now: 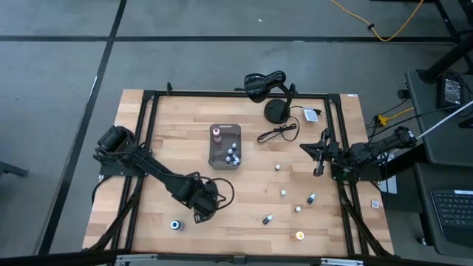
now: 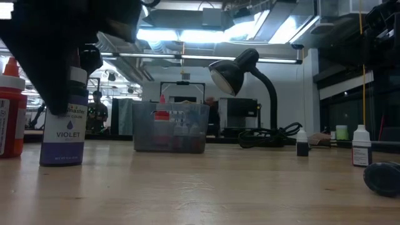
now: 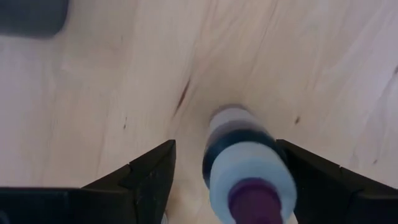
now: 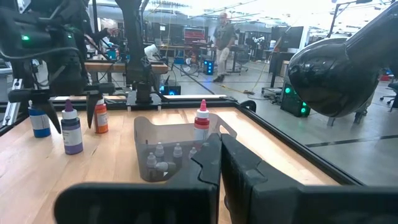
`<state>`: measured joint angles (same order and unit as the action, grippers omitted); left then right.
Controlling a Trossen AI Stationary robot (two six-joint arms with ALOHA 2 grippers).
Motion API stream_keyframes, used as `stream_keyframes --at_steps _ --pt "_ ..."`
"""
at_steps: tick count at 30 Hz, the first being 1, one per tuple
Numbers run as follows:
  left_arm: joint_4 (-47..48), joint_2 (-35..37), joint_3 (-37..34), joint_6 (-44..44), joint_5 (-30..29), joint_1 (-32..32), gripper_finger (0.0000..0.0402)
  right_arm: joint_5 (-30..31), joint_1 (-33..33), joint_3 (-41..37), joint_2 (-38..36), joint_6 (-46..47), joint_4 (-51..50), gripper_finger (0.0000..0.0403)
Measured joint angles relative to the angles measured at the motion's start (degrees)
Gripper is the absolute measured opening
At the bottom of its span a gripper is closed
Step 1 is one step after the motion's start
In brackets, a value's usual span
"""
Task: Pick & Place food coloring
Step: Put the big purple food coloring bottle into the gray transparent bin
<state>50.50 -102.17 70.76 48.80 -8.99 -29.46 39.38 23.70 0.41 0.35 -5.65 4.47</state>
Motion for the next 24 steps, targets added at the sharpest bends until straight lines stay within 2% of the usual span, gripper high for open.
stream_keyframes --at_steps 4,12,18,24 --pt "0.0 0.0 -0.1 0.0 0.2 0.0 0.0232 0.0 0.0 0.0 0.0 0.0 0.0 0.0015" --pt "0.0 0.0 -0.1 0.0 0.1 0.0 0.0144 0.0 0.0 0.0 0.0 0.0 0.0 0.0015" --pt "1.6 0.8 1.2 -0.1 0.2 0.2 0.0141 0.0 0.0 0.0 0.0 0.0 0.0 0.0015" --pt "6.5 3.6 5.8 -3.2 -0.2 2.8 0.0143 0.0 0.0 0.0 0.0 0.0 0.0 0.0015"
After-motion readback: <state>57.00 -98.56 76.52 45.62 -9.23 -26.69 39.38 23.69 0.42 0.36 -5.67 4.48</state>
